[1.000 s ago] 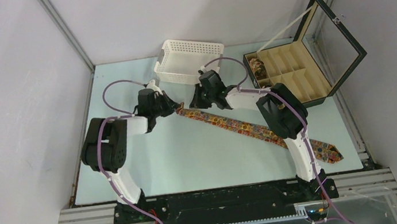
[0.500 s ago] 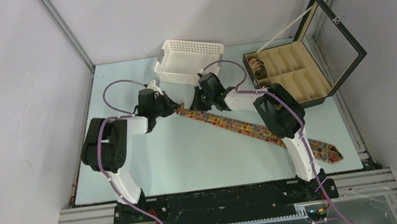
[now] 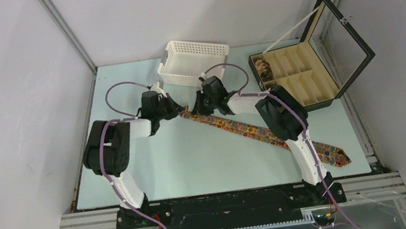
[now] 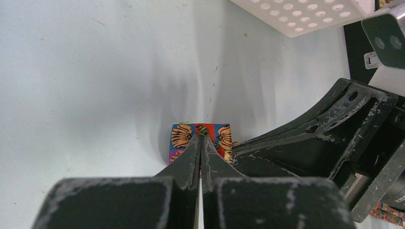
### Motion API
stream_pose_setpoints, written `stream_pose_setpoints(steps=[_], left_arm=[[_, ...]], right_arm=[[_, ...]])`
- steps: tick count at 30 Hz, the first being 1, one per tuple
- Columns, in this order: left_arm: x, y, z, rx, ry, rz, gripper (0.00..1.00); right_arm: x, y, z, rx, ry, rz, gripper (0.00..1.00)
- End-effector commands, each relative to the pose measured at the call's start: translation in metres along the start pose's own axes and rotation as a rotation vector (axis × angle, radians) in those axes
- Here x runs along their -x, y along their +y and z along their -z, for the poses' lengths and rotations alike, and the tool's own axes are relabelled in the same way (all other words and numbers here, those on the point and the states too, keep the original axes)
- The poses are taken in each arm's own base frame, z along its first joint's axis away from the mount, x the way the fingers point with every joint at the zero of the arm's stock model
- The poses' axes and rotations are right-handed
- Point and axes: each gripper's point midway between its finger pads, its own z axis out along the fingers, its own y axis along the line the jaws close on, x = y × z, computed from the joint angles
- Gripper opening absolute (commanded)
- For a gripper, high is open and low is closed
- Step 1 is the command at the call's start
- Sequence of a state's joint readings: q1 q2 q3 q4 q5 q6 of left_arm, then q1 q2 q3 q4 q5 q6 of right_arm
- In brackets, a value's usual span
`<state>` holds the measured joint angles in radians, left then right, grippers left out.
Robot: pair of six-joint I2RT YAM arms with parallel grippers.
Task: Roll the ties
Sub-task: Roll the tie at the center of the board.
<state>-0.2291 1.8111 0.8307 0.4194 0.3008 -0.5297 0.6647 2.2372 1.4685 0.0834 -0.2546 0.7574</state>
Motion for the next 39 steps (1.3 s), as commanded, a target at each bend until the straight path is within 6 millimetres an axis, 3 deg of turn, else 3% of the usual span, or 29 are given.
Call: stream_pose_setpoints(steps=[1,7,19,24,39], left_arm=[[0.015,-0.017,0.003,-0.050,-0.030,-0.047,0.00],[0.016,-0.018,0.003,-0.051,-0.032,-0.052,0.00],[0.017,-0.018,0.004,-0.048,-0.033,-0.058,0.00],[0.017,-0.018,0.004,-0.049,-0.034,-0.058,0.00],[0.015,-0.022,0.006,-0.064,-0.029,-0.075,0.00]], right_arm=[[0.017,0.027,0.016,0.089,-0.065,0.074,0.00],[0.025,0.022,0.040,0.034,-0.111,0.091,0.01],[0.020,0.009,0.054,-0.029,-0.128,0.079,0.00],[0.014,-0.005,0.048,-0.070,-0.117,0.066,0.00],[-0.008,-0.008,0.010,-0.020,-0.004,0.053,0.00]])
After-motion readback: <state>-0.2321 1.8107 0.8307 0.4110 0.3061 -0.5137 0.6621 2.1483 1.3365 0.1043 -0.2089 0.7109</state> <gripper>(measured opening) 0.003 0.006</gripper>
